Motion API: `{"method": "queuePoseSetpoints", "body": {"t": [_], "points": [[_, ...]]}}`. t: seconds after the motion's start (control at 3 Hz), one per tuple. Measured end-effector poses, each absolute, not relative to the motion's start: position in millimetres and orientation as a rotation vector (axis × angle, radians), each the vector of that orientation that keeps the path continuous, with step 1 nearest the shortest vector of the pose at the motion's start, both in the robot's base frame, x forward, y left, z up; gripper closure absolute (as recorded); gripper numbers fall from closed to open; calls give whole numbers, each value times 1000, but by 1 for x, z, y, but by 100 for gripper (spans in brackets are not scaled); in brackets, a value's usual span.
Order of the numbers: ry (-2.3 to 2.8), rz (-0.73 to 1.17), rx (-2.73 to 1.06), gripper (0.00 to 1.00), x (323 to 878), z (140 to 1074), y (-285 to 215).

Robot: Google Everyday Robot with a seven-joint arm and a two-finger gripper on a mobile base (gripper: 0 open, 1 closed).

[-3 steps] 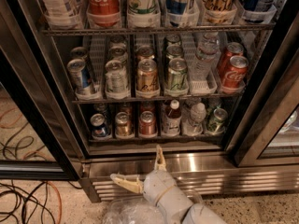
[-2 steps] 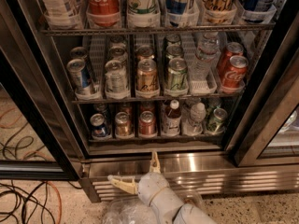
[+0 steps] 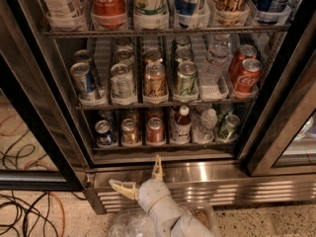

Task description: Pick orange can from bottom shelf of fridge

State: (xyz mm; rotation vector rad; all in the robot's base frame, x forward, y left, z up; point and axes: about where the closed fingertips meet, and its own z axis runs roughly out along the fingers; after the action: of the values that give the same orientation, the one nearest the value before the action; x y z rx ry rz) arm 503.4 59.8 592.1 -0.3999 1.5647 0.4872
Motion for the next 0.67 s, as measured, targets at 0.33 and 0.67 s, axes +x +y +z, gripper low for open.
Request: {"method": "queuePoseSetpoints", "body": {"t": [0.33, 0.67], "points": [[1485, 440, -375, 0, 517, 584, 80], [1456, 400, -367, 0, 516, 581, 79]]}}
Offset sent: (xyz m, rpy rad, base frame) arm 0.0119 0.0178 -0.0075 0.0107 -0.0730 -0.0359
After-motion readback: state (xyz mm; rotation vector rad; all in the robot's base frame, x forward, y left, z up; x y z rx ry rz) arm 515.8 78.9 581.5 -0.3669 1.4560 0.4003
